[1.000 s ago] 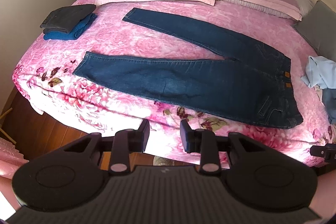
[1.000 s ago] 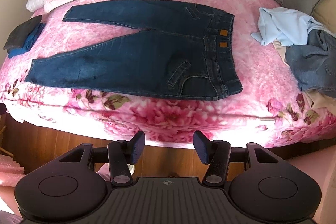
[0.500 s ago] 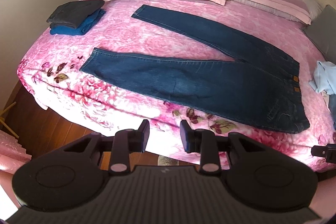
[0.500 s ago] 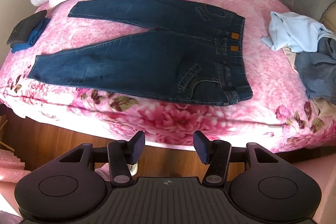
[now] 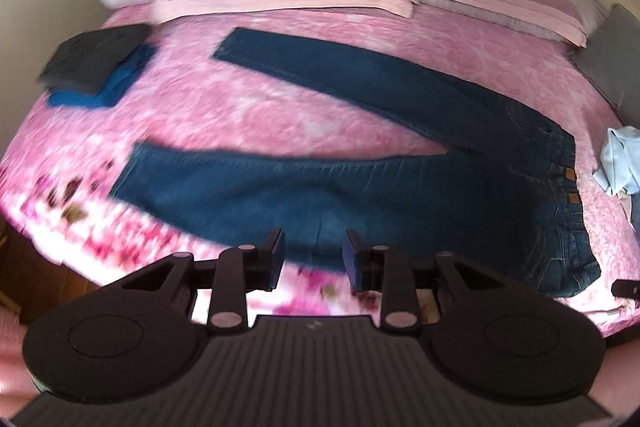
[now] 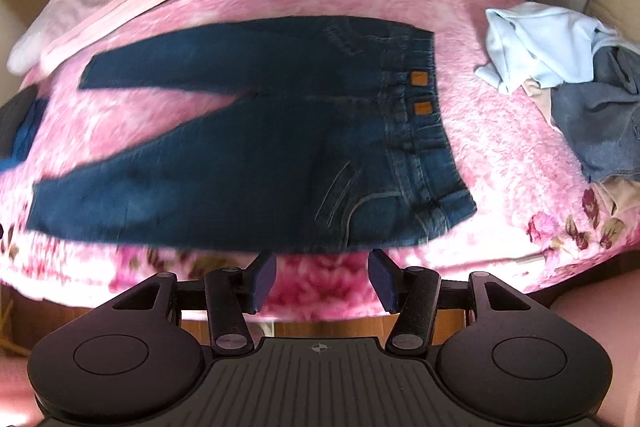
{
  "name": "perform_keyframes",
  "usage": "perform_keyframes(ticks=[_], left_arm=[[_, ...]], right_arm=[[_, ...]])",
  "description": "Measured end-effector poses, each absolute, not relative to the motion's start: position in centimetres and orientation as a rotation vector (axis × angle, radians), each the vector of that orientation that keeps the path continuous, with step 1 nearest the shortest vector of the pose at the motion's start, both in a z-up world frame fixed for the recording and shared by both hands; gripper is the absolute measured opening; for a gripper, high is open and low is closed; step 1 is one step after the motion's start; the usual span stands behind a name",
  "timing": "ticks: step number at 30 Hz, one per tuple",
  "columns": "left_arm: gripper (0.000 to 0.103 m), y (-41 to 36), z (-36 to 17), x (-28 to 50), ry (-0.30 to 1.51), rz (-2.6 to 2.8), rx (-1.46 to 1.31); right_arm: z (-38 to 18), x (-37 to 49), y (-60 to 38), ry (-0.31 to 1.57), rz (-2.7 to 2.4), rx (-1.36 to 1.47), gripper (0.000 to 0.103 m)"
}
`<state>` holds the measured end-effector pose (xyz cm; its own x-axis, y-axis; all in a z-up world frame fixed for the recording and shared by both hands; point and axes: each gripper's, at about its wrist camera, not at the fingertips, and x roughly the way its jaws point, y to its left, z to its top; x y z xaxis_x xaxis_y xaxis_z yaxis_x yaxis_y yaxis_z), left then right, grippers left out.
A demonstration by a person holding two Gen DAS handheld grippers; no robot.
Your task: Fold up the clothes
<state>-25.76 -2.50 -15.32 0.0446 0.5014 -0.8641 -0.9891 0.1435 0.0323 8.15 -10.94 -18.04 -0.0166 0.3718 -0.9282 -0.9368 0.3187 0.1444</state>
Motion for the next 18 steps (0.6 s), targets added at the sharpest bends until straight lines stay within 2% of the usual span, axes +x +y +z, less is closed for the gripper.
perform_keyframes(ticks=[10, 18], left_arm=[[0.027, 13.1, -17.3, -22.4, 0.908, 0.988, -0.582], [0.027, 20.8, -22.7, -19.6, 0.927, 0.772, -0.569]], right_arm=[[-18.7, 10.6, -1.9, 1.145, 0.947, -0.476, 0.055], [-23.2, 12.0, 4.4, 1.167, 1.004, -0.471, 0.054]])
